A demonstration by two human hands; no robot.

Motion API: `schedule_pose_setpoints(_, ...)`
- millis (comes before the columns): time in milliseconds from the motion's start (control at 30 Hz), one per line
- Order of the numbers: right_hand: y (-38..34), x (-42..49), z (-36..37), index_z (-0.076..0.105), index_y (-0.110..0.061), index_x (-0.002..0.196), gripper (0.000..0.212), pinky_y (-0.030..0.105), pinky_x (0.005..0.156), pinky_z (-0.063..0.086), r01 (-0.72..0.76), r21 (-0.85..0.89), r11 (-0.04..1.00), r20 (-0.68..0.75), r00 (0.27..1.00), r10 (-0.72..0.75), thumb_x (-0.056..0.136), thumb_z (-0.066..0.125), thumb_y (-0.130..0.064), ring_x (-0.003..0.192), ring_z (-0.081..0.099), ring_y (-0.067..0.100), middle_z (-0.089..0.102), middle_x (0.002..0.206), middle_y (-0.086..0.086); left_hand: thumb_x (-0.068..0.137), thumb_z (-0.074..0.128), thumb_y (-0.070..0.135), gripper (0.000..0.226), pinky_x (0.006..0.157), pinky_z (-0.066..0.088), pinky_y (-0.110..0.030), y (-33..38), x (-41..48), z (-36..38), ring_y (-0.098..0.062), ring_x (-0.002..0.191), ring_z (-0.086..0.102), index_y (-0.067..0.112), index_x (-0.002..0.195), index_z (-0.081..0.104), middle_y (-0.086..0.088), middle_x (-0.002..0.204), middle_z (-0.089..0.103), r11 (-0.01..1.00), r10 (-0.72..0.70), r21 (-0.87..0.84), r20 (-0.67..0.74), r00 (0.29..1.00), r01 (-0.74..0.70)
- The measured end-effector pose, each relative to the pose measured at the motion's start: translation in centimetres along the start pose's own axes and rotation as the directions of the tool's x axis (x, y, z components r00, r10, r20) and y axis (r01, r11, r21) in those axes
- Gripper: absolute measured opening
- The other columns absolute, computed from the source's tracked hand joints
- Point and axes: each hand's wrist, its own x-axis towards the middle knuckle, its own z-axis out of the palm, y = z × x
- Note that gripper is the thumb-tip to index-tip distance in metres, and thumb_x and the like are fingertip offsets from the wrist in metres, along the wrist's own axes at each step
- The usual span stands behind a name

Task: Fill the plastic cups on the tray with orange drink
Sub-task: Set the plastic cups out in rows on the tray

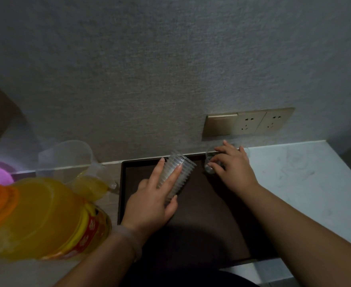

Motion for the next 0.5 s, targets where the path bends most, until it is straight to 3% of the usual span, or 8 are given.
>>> schedule_pose_setpoints(133,-1.4,-0.3,-1.0,0.075,-0.015,0.094,0.012,0.046,0.113,0.023,0.039,0.084,0.996,-0.144,0.989,-0.026,0.085,0.071,-0.021,0.13,0.046,0.022,0.065,0.12,0.004,0.076,0.043,0.052,0.079,0.044,0.051,-0.032,-0.2,0.0,-0.1,-0.028,0.087,0.063,0.045,0.148,0.011,-0.002,0.151,0.023,1.0,-0.003,0.006,0.003,1.0,0.003)
schedule_pose_setpoints(200,-3.8,-0.7,-2.1,0.074,-0.014,0.097,0.014,0.023,0.105,0.035,0.106,0.22,0.97,-0.201,0.978,-0.061,0.087,0.069,-0.021,0.114,0.052,0.007,0.067,0.11,0.001,0.075,0.043,0.051,0.079,0.044,0.05,-0.031,-0.2,0.0,-0.1,-0.028,0.085,0.063,0.045,0.147,0.012,-0.003,0.152,0.025,1.0,-0.01,0.002,0.01,1.0,0.01)
schedule_pose_setpoints(267,-6.5,-0.8,-2.8,0.074,-0.016,0.099,0.015,0.002,0.084,0.035,0.069,0.363,0.929,-0.053,0.997,-0.054,0.09,0.065,-0.024,0.095,0.055,-0.002,0.067,0.099,-0.006,0.075,0.042,0.052,0.08,0.045,0.049,-0.032,-0.2,-0.1,-0.1,-0.028,0.085,0.063,0.048,0.147,0.008,-0.002,0.153,0.025,1.0,-0.013,-0.001,0.026,1.0,0.013)
schedule_pose_setpoints(300,-7.5,-0.7,-2.9,0.074,-0.019,0.098,0.015,0.002,0.078,0.037,-0.001,0.398,0.917,0.072,0.997,-0.03,0.091,0.063,-0.027,0.09,0.057,-0.001,0.067,0.095,-0.008,0.075,0.042,0.052,0.081,0.046,0.049,-0.032,-0.1,-0.2,-0.1,-0.028,0.087,0.062,0.049,0.147,0.004,-0.001,0.154,0.023,1.0,-0.012,-0.005,0.034,0.999,0.012)
schedule_pose_setpoints(367,-8.4,-0.4,-2.8,0.074,-0.02,0.089,0.015,0.014,0.075,0.044,-0.154,0.457,0.876,0.24,0.97,0.045,0.092,0.062,-0.029,0.084,0.062,0.006,0.07,0.086,-0.006,0.076,0.044,0.052,0.083,0.048,0.049,-0.032,0.1,-0.4,-0.1,-0.029,0.089,0.061,0.051,0.146,0.0,-0.001,0.155,0.022,1.0,-0.011,-0.021,0.041,0.999,0.012)
schedule_pose_setpoints(433,-8.7,-0.1,-2.7,0.074,-0.017,0.081,0.017,0.026,0.075,0.048,-0.236,0.5,0.833,0.27,0.957,0.109,0.09,0.064,-0.028,0.08,0.065,0.012,0.071,0.08,0.0,0.075,0.048,0.05,0.085,0.048,0.049,-0.032,0.1,-0.7,-0.2,-0.029,0.09,0.061,0.051,0.146,0.001,-0.001,0.155,0.024,0.999,-0.021,-0.029,0.035,0.999,0.022)
schedule_pose_setpoints(500,-9.0,-0.1,-2.5,0.073,-0.014,0.08,0.018,0.028,0.075,0.048,-0.248,0.529,0.812,0.244,0.96,0.134,0.09,0.064,-0.025,0.078,0.065,0.014,0.071,0.08,0.003,0.075,0.046,0.051,0.083,0.048,0.049,-0.031,0.0,-1.0,-0.4,-0.028,0.089,0.062,0.049,0.147,0.003,-0.002,0.155,0.026,0.999,-0.03,-0.03,0.028,0.999,0.031)
